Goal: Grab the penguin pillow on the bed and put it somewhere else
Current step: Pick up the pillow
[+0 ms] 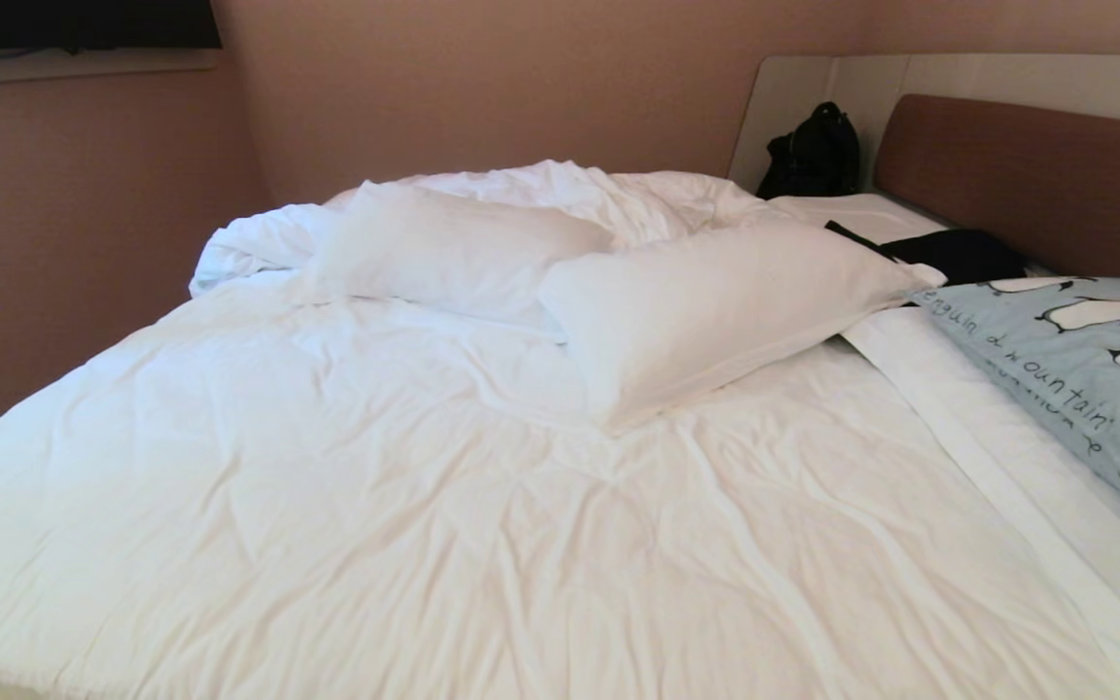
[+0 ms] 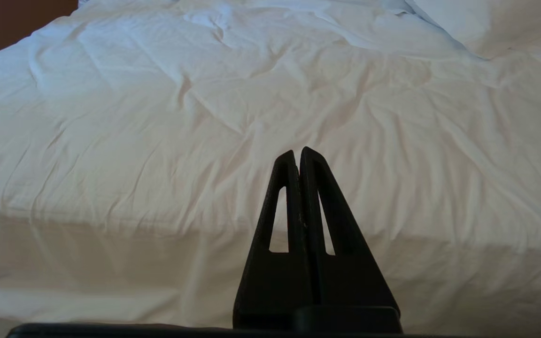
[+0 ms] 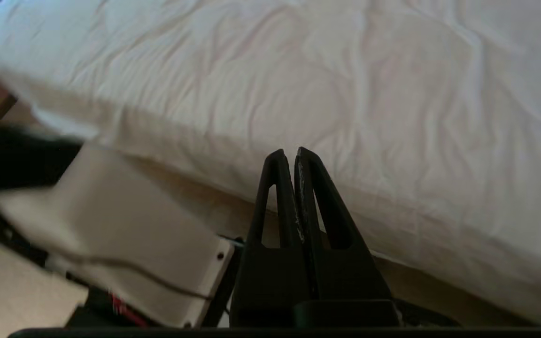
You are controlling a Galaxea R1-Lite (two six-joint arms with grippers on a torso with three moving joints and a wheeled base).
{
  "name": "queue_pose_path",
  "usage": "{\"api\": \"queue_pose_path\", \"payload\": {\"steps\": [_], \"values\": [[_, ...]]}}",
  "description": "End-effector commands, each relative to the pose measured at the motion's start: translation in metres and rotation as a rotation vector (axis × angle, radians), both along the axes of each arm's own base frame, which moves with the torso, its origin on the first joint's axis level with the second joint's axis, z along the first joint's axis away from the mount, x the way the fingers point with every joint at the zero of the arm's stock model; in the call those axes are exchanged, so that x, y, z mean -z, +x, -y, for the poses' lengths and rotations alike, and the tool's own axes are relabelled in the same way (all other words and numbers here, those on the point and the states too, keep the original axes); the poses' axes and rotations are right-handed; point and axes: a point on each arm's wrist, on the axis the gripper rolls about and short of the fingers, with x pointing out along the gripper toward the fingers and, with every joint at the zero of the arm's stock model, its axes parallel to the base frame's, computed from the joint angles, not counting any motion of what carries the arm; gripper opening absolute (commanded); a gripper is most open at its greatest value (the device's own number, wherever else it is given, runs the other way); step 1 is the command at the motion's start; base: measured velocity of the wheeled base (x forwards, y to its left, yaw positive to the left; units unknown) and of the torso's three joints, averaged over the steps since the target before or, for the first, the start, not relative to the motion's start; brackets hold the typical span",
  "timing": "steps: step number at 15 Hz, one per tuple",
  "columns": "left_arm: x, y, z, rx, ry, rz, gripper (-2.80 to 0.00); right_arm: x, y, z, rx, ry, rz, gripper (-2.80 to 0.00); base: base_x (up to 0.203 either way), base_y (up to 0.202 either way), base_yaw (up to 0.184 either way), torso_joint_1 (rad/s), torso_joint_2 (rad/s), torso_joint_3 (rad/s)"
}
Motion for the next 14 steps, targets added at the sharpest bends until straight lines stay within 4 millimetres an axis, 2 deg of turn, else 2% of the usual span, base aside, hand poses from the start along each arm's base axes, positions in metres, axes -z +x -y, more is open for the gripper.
{"api": "queue_pose_path", "payload": {"steps": [1, 4, 7, 10, 12, 14], "values": [[0.000, 0.000, 0.000, 0.000, 0.000, 0.000, -2.80, 0.012, -0.028, 0.006, -0.028, -0.044, 0.081, -2.80, 0.000, 0.000, 0.000, 0.000, 0.00, 0.000], [0.000, 0.000, 0.000, 0.000, 0.000, 0.000, -2.80, 0.020, -0.037, 0.010, 0.056, -0.076, 0.139, -2.80, 0.000, 0.000, 0.000, 0.000, 0.00, 0.000], [0.000, 0.000, 0.000, 0.000, 0.000, 0.000, -2.80, 0.031, -0.043, 0.014, 0.161, -0.099, 0.361, -2.80, 0.000, 0.000, 0.000, 0.000, 0.00, 0.000], [0.000, 0.000, 0.000, 0.000, 0.000, 0.000, -2.80, 0.034, -0.038, 0.019, 0.374, -0.113, 0.489, -2.80, 0.000, 0.000, 0.000, 0.000, 0.00, 0.000], [0.000, 0.000, 0.000, 0.000, 0.000, 0.000, -2.80, 0.034, -0.037, 0.020, 0.420, -0.106, 0.502, -2.80, 0.000, 0.000, 0.000, 0.000, 0.00, 0.000], [0.000, 0.000, 0.000, 0.000, 0.000, 0.000, -2.80, 0.035, -0.026, 0.020, 0.451, -0.098, 0.567, -2.80, 0.000, 0.000, 0.000, 0.000, 0.00, 0.000]]}}
